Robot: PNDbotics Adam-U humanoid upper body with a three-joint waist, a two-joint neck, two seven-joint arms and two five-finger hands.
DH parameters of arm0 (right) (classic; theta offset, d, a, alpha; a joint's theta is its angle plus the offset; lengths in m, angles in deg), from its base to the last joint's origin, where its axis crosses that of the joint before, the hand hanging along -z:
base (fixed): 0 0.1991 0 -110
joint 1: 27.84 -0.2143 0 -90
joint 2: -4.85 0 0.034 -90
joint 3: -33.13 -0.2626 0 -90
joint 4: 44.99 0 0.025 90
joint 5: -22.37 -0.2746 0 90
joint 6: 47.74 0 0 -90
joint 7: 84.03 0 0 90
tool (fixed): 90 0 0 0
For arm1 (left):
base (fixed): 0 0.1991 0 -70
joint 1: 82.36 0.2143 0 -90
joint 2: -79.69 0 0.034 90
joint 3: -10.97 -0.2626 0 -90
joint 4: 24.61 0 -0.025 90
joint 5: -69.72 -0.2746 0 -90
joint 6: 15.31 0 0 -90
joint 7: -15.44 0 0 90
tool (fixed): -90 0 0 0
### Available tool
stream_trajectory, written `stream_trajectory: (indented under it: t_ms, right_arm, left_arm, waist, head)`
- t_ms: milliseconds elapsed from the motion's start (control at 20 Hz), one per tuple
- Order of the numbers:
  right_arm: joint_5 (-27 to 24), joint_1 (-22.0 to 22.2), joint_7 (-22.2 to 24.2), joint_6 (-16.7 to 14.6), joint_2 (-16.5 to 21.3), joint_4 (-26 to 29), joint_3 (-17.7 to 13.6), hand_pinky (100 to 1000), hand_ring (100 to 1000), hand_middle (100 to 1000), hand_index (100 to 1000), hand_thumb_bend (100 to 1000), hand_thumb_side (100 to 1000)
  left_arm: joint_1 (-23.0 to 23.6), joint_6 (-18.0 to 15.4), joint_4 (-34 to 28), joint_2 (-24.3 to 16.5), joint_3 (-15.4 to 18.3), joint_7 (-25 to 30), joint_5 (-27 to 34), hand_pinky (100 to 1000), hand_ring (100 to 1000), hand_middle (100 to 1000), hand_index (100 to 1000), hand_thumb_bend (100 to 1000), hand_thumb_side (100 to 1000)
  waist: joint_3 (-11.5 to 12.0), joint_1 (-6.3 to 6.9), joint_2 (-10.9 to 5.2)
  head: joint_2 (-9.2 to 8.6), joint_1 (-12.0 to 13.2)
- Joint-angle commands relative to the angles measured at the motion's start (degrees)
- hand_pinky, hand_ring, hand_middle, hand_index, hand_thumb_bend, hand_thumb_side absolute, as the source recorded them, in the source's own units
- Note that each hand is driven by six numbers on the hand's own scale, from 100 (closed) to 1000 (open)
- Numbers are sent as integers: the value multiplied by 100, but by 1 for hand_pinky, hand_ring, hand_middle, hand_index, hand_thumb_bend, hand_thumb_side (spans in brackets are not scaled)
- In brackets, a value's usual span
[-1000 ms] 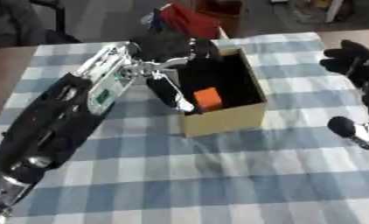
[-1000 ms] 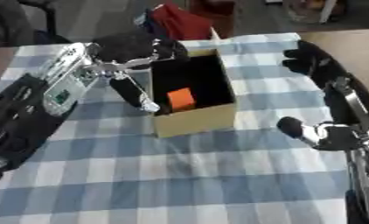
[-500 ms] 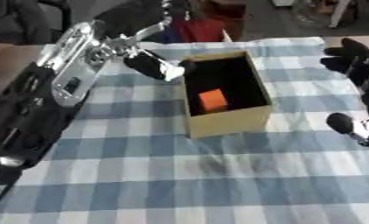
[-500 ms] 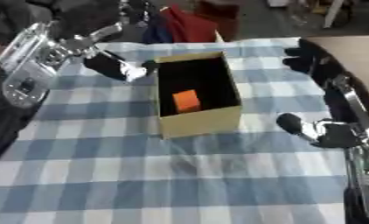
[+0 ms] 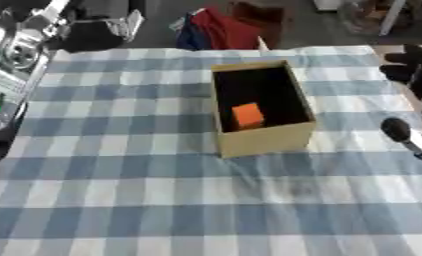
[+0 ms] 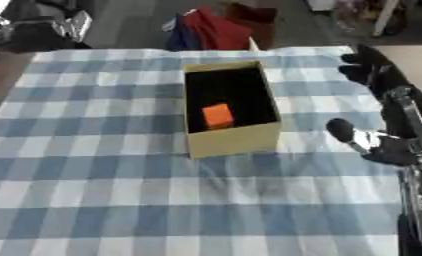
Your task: Pick up objects on the table and place them in the box.
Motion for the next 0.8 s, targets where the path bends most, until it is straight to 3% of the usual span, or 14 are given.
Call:
stream_trajectory:
  t_ms: [50,350,800]
  right_arm:
    - [-97,-13,-84,48,171,127,-89,875,840,846,1000,691,640]
    - [-149,47,-88,89,188,169,-109,876,840,846,1000,688,646]
    - [-218,105,-19,101,179,158,-65,877,836,842,1000,685,651]
  left_arm:
    - [16,186,-147,-234,98,-334,335,754,679,697,857,100,419]
    - [148,142,-55,-343,35,-773,970,751,675,691,856,100,424]
    - [188,109,-41,-479,105,-715,1735,750,672,688,857,100,427]
  waist:
    - [-4,7,-112]
    - [64,20,-133]
    - [70,21,-161]
  head:
    - [2,-46]
    - [0,-43]
    - [2,-30]
